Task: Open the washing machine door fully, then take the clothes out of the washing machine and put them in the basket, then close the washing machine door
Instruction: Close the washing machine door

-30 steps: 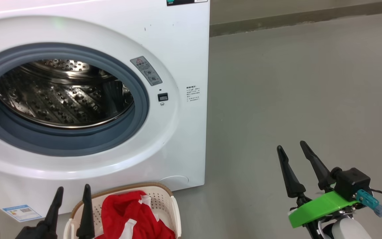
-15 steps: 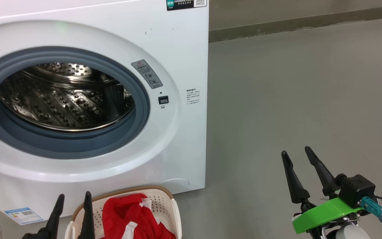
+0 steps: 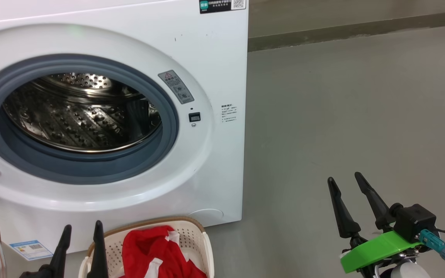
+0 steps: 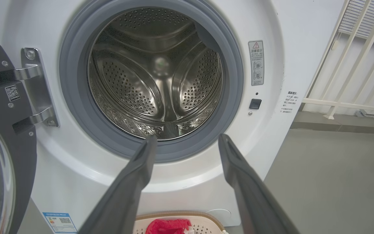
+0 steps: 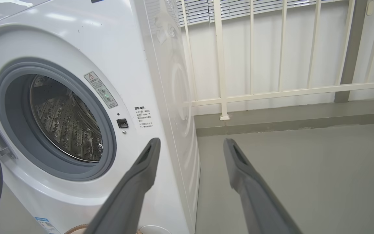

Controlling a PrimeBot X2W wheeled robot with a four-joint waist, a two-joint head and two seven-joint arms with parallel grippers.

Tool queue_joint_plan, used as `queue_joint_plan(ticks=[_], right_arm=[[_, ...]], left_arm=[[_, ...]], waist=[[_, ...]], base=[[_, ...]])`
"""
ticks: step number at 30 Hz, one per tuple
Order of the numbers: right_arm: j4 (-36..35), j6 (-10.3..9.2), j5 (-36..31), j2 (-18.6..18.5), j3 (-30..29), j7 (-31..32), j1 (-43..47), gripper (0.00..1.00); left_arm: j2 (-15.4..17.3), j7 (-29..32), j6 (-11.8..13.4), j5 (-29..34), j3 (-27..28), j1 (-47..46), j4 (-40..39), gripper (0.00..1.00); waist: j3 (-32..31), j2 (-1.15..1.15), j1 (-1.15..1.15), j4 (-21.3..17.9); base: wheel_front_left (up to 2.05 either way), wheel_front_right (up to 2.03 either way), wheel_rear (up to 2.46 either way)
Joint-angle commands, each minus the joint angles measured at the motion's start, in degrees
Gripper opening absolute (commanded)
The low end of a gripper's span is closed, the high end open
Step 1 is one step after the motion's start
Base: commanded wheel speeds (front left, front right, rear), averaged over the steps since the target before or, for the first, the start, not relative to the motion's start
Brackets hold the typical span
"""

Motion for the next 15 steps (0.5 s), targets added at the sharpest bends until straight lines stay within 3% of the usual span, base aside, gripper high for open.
queue_joint_plan(ticks=[1, 15], right_arm=[[-1.08, 0.29, -0.35, -0.65, 1.49, -0.37, -0.74, 1.0], [-0.63, 0.29, -0.33, -1.04, 1.4, -0.37, -0.61, 1.0]], left_arm=[[0.51, -0.69, -0.46, 0.11, 1.53, -0.36, -1.85, 1.0], [0.51, -0.69, -0.35, 0.84, 1.28, 0.18, -2.65, 1.0]], waist=[[-0.16, 0.0, 0.0, 0.02], [-0.71, 0.0, 0.0, -0.1]], base=[[0.0, 0.0, 0.0], [-0.07, 0.07, 0.0]])
